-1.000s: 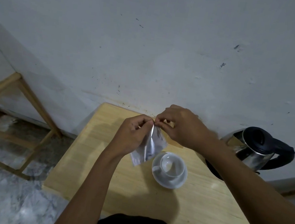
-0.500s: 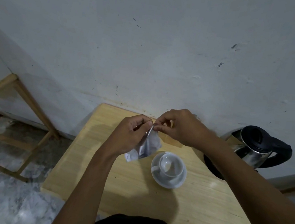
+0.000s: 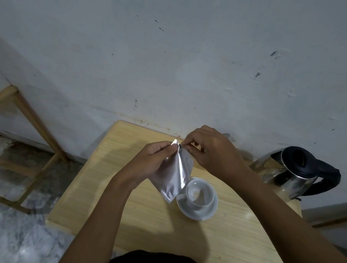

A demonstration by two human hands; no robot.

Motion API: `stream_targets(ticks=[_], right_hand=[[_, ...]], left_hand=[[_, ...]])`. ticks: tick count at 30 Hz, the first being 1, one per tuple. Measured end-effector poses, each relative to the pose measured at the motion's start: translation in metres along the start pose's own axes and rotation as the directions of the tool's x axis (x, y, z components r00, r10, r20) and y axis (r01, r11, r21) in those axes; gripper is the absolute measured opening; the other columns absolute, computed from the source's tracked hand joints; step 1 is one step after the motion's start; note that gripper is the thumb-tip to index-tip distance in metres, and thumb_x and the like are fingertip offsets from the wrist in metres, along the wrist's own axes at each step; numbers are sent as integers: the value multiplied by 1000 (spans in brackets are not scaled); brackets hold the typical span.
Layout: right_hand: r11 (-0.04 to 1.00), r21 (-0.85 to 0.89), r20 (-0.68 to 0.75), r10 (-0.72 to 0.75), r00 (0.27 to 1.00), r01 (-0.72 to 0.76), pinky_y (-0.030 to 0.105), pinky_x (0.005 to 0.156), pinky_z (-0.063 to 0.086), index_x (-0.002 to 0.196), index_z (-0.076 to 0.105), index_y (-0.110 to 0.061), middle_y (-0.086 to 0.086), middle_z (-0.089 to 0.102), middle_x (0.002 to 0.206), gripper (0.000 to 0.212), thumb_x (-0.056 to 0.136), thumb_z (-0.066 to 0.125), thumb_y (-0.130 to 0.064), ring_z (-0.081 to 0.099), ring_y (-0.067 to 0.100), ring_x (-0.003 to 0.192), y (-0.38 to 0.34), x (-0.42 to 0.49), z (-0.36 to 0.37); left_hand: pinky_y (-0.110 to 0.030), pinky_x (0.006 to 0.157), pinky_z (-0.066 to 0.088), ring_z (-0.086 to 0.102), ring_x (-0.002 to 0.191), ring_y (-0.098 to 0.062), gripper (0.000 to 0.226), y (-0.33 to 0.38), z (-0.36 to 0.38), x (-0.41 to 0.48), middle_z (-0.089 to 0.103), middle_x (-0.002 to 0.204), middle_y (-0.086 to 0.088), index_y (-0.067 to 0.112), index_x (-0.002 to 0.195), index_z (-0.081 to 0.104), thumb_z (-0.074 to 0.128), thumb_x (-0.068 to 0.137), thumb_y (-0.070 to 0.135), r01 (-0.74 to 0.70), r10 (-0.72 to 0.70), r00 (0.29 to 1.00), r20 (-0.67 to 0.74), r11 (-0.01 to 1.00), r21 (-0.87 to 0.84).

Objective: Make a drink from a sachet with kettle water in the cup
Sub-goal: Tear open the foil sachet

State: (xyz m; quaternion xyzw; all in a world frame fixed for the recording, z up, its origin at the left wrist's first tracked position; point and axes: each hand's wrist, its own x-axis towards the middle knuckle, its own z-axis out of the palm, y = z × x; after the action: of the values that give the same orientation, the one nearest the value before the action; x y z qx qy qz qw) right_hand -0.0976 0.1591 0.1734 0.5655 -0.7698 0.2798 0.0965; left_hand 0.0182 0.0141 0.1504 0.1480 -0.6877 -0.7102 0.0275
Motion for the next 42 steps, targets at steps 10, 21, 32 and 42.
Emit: stream_targets(ticks=[10, 21, 32, 42], right_hand=[[997, 13, -24, -81, 996, 81, 22, 64, 42, 84, 71, -8, 0, 68, 76, 4, 84, 70, -12, 57, 17, 72, -2, 0, 0], [980, -15, -126, -201, 972, 201, 39, 68, 53, 87, 71, 1, 10, 70, 86, 3, 86, 68, 0, 65, 29, 78, 5, -27, 10], [993, 112, -177, 49, 983, -29, 18, 76, 46, 89, 68, -6, 3, 70, 87, 12, 88, 60, -14, 60, 14, 85, 0, -35, 23], [995, 103, -292, 41, 956, -11, 23, 77, 51, 87, 68, -2, 7, 71, 87, 5, 84, 69, 2, 63, 15, 85, -8, -38, 29]], left_hand=[[-15, 69, 43, 56, 75, -8, 25, -7, -6, 0, 66, 79, 3, 16, 82, 72, 54, 93, 29, -107, 108, 994, 16, 994, -34], [-23, 78, 42, 55, 81, -7, 21, -26, 4, 4, 65, 81, 5, 16, 84, 71, 57, 88, 31, -52, 71, 993, 96, 980, -194], [-24, 81, 44, 58, 84, -8, 23, -24, 1, 7, 66, 85, 5, 17, 90, 72, 56, 92, 33, -14, 24, 993, 116, 996, -84], [-18, 75, 42, 54, 76, -2, 24, -31, -13, 13, 63, 74, 15, 11, 85, 70, 56, 89, 31, -110, 109, 993, 38, 994, 4]])
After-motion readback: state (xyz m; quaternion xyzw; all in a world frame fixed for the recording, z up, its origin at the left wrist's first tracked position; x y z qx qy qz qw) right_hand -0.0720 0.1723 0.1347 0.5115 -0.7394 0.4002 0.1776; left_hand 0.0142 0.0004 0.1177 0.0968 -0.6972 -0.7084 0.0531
